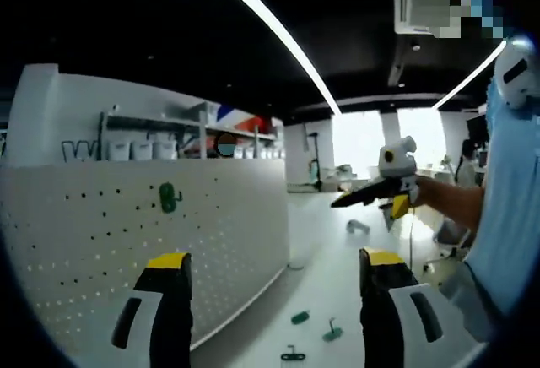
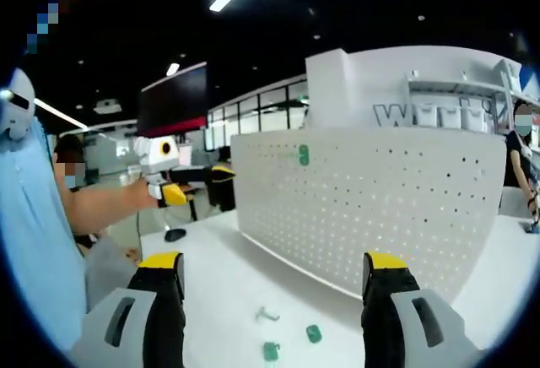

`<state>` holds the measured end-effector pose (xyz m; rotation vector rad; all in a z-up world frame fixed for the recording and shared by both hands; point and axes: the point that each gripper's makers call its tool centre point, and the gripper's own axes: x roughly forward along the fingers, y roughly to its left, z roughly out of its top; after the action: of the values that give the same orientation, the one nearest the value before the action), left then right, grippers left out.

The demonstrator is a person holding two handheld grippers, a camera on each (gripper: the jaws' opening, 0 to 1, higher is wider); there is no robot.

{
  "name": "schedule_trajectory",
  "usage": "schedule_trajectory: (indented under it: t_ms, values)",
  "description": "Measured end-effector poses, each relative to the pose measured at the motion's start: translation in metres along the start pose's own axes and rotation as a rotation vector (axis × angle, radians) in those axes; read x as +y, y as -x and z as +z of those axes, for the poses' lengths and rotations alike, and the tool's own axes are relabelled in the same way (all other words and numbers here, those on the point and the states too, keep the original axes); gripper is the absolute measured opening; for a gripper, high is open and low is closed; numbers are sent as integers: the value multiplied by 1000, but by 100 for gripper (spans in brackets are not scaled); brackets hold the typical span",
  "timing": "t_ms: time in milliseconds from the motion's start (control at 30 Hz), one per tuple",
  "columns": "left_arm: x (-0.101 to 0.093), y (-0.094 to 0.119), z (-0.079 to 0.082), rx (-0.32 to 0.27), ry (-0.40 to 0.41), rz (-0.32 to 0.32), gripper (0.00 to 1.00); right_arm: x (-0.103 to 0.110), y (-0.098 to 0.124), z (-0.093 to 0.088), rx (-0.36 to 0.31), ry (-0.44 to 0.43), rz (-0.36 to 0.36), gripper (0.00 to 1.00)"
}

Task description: Insert the hook assembly into the mounting plate slot until the hook locks in place.

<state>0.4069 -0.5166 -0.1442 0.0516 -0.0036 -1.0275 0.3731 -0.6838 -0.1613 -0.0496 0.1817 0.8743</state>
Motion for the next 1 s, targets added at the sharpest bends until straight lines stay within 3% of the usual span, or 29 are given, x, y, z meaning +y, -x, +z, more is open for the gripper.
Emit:
schedule_trajectory:
  t_ms: [200, 467, 700, 1000]
  values:
    - [-13, 8, -20, 17, 23, 18, 82, 8, -8, -13, 36, -5, 28, 88]
    - [-26, 6, -55, 74, 73, 10, 81, 10, -10, -5, 19, -2, 41, 88]
    - [-36, -2, -74, 103, 111, -20, 79, 11, -10, -3, 16, -2, 42, 88]
    - [-44, -17, -109, 199, 126, -60, 77, 13, -7, 2, 2, 2, 41, 88]
